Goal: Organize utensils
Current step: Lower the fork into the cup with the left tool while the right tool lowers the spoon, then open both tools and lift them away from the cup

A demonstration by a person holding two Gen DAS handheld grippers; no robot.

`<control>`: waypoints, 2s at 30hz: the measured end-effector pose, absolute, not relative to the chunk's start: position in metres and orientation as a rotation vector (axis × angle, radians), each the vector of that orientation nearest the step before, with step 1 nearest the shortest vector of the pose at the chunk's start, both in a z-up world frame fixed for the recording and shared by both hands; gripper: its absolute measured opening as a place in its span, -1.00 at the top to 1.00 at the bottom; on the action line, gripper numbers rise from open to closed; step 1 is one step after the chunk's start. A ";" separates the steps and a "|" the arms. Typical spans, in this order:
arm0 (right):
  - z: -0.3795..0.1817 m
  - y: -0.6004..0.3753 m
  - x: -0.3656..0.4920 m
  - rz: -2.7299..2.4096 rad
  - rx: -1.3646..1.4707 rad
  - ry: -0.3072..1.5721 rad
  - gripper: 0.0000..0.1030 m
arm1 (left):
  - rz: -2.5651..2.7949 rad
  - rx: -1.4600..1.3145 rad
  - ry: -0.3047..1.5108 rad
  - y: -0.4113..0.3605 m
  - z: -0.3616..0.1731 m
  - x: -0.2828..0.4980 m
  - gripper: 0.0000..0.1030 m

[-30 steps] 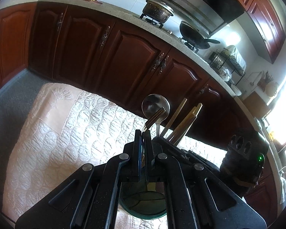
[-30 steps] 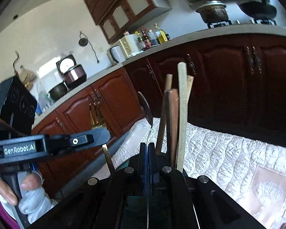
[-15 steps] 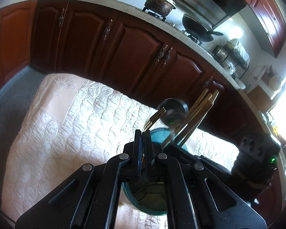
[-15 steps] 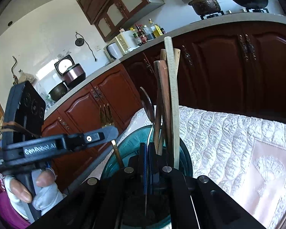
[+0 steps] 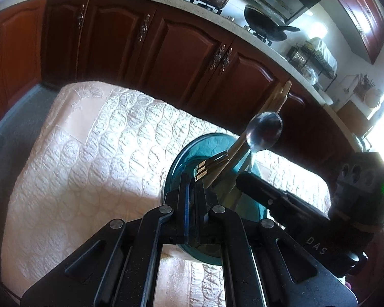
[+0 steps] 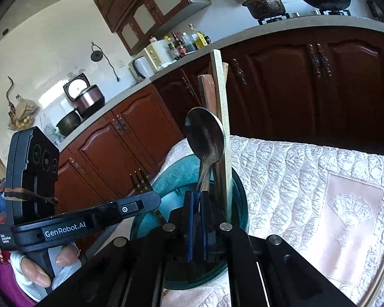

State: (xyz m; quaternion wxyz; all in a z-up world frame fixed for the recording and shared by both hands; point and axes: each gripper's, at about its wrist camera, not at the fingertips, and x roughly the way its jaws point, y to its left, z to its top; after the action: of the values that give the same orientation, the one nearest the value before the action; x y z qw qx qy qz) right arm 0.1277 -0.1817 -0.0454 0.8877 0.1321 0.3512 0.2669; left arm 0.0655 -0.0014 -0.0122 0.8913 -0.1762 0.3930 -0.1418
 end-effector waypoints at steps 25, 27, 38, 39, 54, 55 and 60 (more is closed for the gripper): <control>-0.021 -0.201 0.088 0.500 0.313 0.764 0.54 | -0.335 -0.444 0.814 0.008 -0.002 0.052 0.37; -0.019 -0.203 0.082 0.493 0.311 0.762 0.53 | -0.337 -0.441 0.803 0.009 0.002 0.048 0.37; -0.009 -0.209 0.060 0.459 0.305 0.770 0.47 | -0.328 -0.405 0.773 0.008 0.016 0.028 0.36; -0.008 -0.209 0.059 0.459 0.301 0.766 0.45 | -0.326 -0.406 0.773 0.009 0.017 0.027 0.35; 0.017 -0.218 0.037 0.427 0.267 0.717 0.34 | -0.322 -0.366 0.746 0.003 0.029 0.007 0.31; 0.020 -0.222 0.032 0.413 0.263 0.710 0.32 | -0.322 -0.360 0.744 0.001 0.029 0.006 0.31; 0.028 -0.245 0.010 0.324 0.250 0.681 0.11 | -0.336 -0.329 0.742 -0.010 0.032 -0.001 0.30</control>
State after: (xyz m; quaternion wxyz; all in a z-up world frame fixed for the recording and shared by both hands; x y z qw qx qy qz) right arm 0.0097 -0.2446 0.0277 0.9221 0.1216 0.3318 0.1578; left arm -0.0009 -0.0099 0.0317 0.9051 -0.1594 0.3590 -0.1625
